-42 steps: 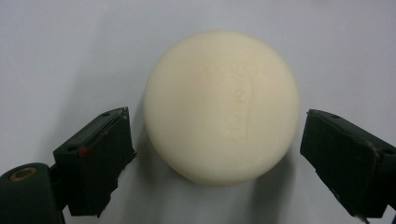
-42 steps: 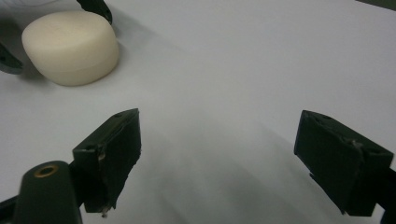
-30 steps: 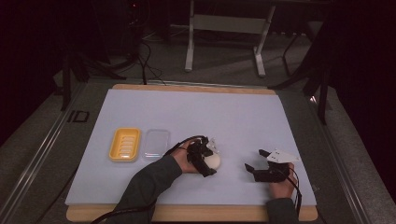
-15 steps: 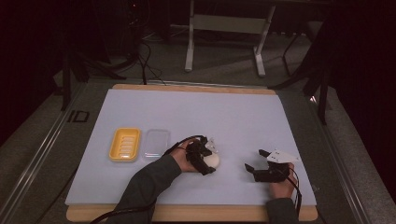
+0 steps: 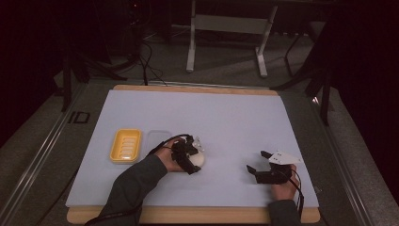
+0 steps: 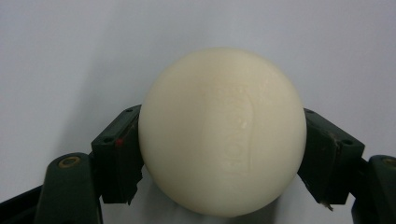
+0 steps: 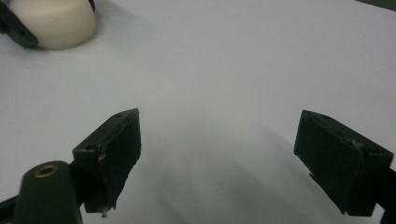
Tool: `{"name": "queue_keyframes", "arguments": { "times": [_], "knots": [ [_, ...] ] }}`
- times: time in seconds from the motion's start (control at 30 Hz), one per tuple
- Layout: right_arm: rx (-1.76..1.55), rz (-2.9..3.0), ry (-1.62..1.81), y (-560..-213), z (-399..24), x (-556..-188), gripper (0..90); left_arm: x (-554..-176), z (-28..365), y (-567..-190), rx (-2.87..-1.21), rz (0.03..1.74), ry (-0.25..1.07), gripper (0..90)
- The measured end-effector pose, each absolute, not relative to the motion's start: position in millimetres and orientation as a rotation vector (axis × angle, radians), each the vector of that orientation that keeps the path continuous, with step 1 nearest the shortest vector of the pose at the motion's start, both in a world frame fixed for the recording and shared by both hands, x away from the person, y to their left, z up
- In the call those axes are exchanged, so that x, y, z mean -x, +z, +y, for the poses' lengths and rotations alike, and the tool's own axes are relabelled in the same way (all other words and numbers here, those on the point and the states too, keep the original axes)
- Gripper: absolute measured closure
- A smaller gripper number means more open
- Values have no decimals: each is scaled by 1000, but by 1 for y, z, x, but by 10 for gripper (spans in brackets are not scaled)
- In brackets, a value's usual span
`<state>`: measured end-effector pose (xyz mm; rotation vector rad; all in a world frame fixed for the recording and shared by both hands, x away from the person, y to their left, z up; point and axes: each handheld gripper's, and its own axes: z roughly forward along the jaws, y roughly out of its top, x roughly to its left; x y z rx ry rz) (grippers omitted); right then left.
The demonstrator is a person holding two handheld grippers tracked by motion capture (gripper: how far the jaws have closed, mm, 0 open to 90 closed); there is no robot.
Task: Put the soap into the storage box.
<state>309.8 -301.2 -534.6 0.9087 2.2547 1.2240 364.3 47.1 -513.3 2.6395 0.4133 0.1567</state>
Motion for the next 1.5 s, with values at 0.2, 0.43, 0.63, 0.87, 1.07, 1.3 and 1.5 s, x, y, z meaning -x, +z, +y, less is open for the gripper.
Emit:
{"name": "queue_keyframes", "arguments": {
  "times": [0.2,0.43,0.63,0.87,1.07,1.3,1.5],
  "knots": [
    [-907,2256,1223,-535,-301,-310,146,-370,60,-509,-2713,446,125,252],
    [-909,2257,1222,-535,-301,-310,146,-377,57,-504,-2825,450,59,247],
    [-909,2258,1221,-535,-301,-310,146,-379,48,-501,-2910,418,73,225],
    [-911,2259,1221,-535,-301,-310,146,-382,41,-504,-2953,394,68,221],
    [-910,2261,1219,-535,-301,-310,146,-383,40,-503,-2952,385,40,249],
    [-910,2262,1220,-535,-301,-310,146,-383,38,-502,-2970,371,54,254],
    [-908,2262,1221,-535,-301,-310,146,-385,38,-502,-2980,378,54,256]
  ]
}}
